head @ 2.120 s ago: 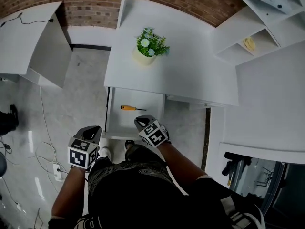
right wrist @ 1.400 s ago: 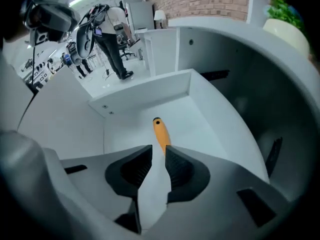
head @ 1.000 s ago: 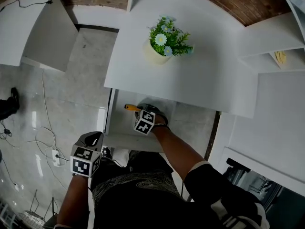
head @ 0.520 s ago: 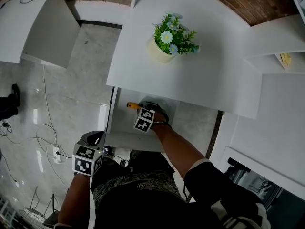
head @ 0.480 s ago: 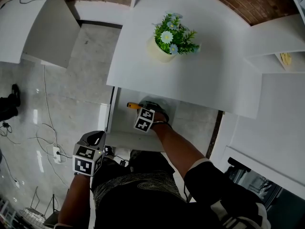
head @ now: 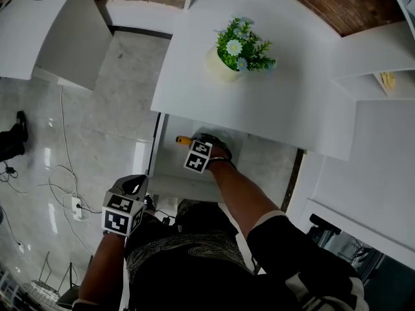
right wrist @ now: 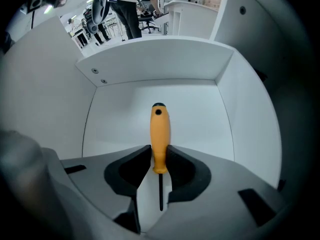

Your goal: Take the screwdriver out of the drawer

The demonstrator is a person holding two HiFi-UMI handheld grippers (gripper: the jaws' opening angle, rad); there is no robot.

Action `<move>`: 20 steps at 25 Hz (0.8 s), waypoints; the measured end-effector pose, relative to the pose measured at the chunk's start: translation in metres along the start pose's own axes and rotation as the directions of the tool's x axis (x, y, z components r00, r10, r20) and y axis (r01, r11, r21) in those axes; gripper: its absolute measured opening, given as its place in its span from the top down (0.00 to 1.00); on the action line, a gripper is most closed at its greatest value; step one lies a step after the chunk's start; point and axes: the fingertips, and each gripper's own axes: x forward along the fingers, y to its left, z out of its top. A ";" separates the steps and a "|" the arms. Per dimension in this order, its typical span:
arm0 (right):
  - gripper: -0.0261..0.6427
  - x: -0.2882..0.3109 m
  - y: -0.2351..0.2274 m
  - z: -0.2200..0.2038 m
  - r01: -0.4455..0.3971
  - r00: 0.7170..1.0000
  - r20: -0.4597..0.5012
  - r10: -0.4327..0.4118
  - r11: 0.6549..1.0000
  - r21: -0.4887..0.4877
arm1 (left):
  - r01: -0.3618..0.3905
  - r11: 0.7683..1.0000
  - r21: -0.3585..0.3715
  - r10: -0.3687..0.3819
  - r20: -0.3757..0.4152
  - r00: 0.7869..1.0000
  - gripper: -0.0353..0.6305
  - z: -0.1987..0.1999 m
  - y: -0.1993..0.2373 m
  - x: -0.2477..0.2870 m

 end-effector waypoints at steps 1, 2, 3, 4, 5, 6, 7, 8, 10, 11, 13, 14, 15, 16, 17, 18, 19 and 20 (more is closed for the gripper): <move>0.83 0.000 0.000 0.000 0.000 1.000 0.000 0.000 1.000 0.010 | 0.002 1.000 0.001 -0.002 0.001 1.000 0.92 -0.001 0.000 0.000; 0.83 -0.001 -0.001 0.000 0.000 1.000 0.000 0.000 1.000 0.019 | 0.004 1.000 0.002 -0.004 0.000 1.000 0.92 -0.001 0.000 -0.001; 0.83 -0.001 -0.001 0.000 0.001 1.000 -0.002 -0.001 1.000 0.027 | 0.006 1.000 0.002 -0.006 0.000 1.000 0.92 -0.002 0.000 -0.002; 0.84 -0.002 -0.001 0.000 0.004 1.000 -0.004 -0.003 0.999 0.032 | 0.010 1.000 0.003 -0.010 0.001 1.000 0.92 -0.002 -0.001 -0.003; 0.84 -0.004 -0.001 -0.001 0.008 1.000 -0.004 -0.008 0.999 0.037 | 0.014 1.000 0.005 -0.014 0.002 1.000 0.92 -0.003 -0.001 -0.003; 0.84 -0.006 0.000 0.000 0.013 1.000 -0.002 -0.013 0.999 0.042 | 0.017 1.000 0.008 -0.017 0.002 1.000 0.92 -0.003 -0.002 -0.004; 0.84 -0.009 0.001 0.001 0.018 1.000 0.001 -0.018 0.999 0.047 | 0.019 1.000 0.012 -0.019 0.003 1.000 0.92 -0.004 -0.001 -0.005; 0.84 -0.012 0.003 0.002 0.023 1.000 0.005 -0.023 0.998 0.050 | 0.020 1.000 0.013 -0.020 0.003 1.000 0.92 -0.005 -0.001 -0.006; 0.84 -0.019 0.006 0.005 0.034 0.999 0.015 -0.035 0.998 0.057 | 0.022 1.000 0.008 -0.022 0.011 1.000 0.92 -0.006 0.000 -0.008; 0.84 -0.023 0.007 0.007 0.041 0.999 0.023 -0.043 0.997 0.065 | 0.027 1.000 0.005 -0.027 0.016 1.000 0.92 -0.006 0.000 -0.008; 0.84 -0.033 0.009 0.011 0.056 0.997 0.046 -0.061 0.994 0.093 | 0.039 0.999 0.011 -0.039 0.023 0.999 0.92 -0.006 -0.003 -0.012; 0.84 -0.039 0.010 0.014 0.063 0.996 0.060 -0.070 0.992 0.109 | 0.044 0.999 0.018 -0.044 0.025 0.999 0.92 -0.006 -0.004 -0.014; 0.84 -0.045 0.011 0.017 0.069 0.994 0.075 -0.079 0.990 0.125 | 0.047 0.999 0.027 -0.048 0.027 0.998 0.92 -0.006 -0.005 -0.017; 0.84 -0.051 0.013 0.020 0.075 0.992 0.087 -0.087 0.987 0.140 | 0.051 0.998 0.036 -0.052 0.029 0.998 0.92 -0.005 -0.006 -0.019; 0.84 -0.057 0.014 0.023 0.081 0.991 0.098 -0.096 0.985 0.153 | 0.054 0.998 0.045 -0.055 0.032 0.998 0.92 -0.005 -0.008 -0.022; 0.84 -0.063 0.016 0.025 0.087 0.989 0.106 -0.106 0.983 0.164 | 0.057 0.997 0.053 -0.059 0.035 0.998 0.92 -0.004 -0.009 -0.025; 0.84 -0.069 0.017 0.027 0.095 0.987 0.114 -0.116 0.980 0.174 | 0.062 0.996 0.060 -0.065 0.039 0.997 0.92 -0.003 -0.011 -0.028; 0.84 -0.075 0.018 0.028 0.103 0.985 0.120 -0.126 0.977 0.185 | 0.069 0.995 0.066 -0.071 0.043 0.997 0.92 -0.002 -0.013 -0.030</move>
